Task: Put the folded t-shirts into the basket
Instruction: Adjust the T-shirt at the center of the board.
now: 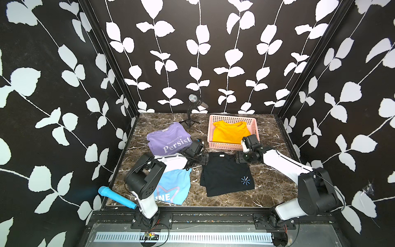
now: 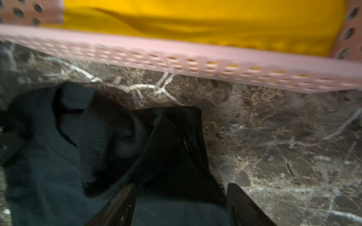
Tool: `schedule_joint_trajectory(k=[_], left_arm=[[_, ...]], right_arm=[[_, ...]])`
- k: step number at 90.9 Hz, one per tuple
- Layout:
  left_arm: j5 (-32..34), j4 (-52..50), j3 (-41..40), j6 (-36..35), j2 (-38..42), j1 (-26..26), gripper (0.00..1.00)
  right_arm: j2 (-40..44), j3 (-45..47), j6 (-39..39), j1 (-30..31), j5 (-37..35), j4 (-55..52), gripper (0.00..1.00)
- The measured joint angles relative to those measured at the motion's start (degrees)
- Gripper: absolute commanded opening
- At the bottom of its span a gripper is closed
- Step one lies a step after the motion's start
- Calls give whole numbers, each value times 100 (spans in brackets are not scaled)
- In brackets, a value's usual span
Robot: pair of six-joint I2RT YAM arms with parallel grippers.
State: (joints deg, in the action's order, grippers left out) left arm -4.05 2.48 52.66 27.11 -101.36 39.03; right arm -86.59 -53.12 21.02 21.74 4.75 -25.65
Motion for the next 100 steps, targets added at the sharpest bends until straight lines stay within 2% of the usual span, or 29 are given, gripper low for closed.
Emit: schedule_joint_trajectory(k=[8,15,38,48,58,73,87,100], left_arm=[[-7,120,120,50,-162,22,73],[-11,238,212,87,-297,39,65],[-157,614,205,212,-501,42,28],[-229,654,15,131,-389,42,18],[-291,413,-63,-107,-249,44,15],[-326,-136,114,-560,-197,9,16],[-413,-501,258,-804,-197,-31,18],[-498,-568,271,-874,-197,-46,19]], right_arm=[[-74,-4,-160,0,28,0,78],[-33,-4,-271,0,15,4,79],[577,223,-551,2,-94,-39,80],[1073,549,-769,52,-101,-33,83],[1429,846,-990,278,-136,-4,88],[1276,822,-1209,669,-286,81,89],[389,302,-1360,883,-476,94,89],[-385,-264,-1425,981,-931,109,88]])
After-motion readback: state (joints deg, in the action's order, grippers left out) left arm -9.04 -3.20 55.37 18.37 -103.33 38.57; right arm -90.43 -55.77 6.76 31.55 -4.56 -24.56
